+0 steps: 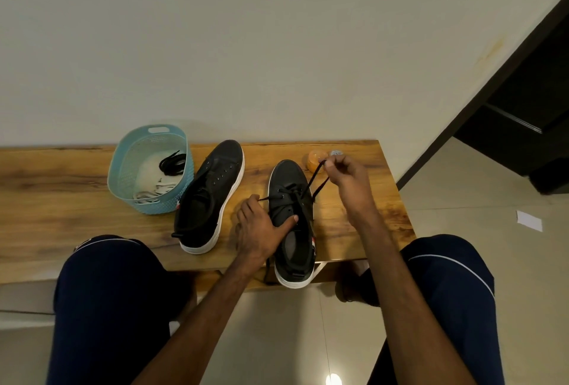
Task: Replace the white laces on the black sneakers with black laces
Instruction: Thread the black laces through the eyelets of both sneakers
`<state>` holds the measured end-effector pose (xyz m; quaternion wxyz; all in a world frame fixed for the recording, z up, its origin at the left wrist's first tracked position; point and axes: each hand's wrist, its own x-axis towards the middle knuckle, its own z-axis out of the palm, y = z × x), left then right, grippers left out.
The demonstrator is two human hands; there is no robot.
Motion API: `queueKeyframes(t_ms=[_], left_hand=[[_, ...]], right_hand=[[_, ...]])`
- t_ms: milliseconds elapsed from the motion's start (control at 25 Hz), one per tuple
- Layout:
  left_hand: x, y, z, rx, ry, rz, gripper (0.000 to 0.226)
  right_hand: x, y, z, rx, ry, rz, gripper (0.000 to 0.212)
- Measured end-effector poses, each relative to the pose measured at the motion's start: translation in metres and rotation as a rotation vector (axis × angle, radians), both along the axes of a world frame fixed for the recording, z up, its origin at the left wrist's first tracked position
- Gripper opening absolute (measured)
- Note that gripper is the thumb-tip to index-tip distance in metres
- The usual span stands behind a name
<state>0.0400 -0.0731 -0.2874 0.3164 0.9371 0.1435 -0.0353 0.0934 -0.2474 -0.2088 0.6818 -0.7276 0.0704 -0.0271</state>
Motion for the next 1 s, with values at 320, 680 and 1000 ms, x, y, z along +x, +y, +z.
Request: queueKeyframes(t_ms=[320, 680, 1000], left_hand=[[-0.001, 0.01, 0.015, 0.052, -0.103, -0.091, 0.09], [0.005, 0.017, 0.028, -0.002, -0.071, -0.136, 0.086], [-0.002, 0.001, 0.015, -0.105, 0.099, -0.146, 0.089]], right_hand=[[-0.007, 0.013, -0.037, -0.609, 0.172, 0.275, 0.015], [-0.002, -0.002, 0.008, 0.042, 0.078, 0.172, 0.023], [-0.013, 0.018, -0.031, -0.503, 0.214, 0.253, 0.004]])
